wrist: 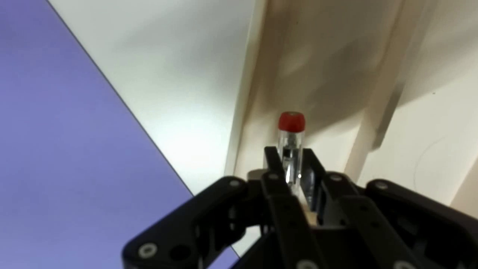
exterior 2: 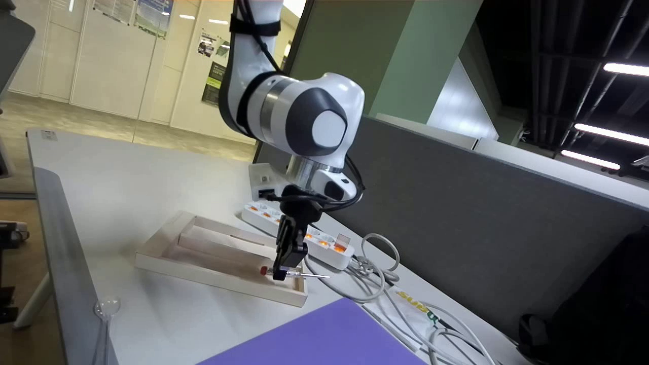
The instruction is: Pick the marker and put it in the box
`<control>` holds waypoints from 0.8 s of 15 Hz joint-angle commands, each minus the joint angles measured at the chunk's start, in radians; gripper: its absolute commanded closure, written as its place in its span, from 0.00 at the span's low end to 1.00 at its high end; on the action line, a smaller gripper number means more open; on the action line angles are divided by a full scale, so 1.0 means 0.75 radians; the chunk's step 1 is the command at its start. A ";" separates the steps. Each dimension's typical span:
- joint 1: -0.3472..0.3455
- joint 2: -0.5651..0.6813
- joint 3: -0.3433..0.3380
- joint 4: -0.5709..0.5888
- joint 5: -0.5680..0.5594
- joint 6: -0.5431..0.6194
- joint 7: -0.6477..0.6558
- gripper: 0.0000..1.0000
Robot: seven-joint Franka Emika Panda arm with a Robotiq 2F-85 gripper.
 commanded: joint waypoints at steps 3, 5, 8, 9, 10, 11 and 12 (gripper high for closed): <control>0.059 0.062 -0.003 0.040 0.030 0.027 0.164 0.95; 0.053 0.059 0.008 0.045 0.041 0.022 0.178 0.95; 0.029 0.050 0.030 0.046 0.067 0.002 0.173 0.51; 0.024 0.047 0.034 0.045 0.080 0.002 0.170 0.43; 0.016 0.043 0.040 0.044 0.090 -0.001 0.164 0.38; 0.007 0.039 0.046 0.043 0.101 -0.002 0.160 0.31; -0.003 0.034 0.053 0.042 0.113 -0.007 0.154 0.23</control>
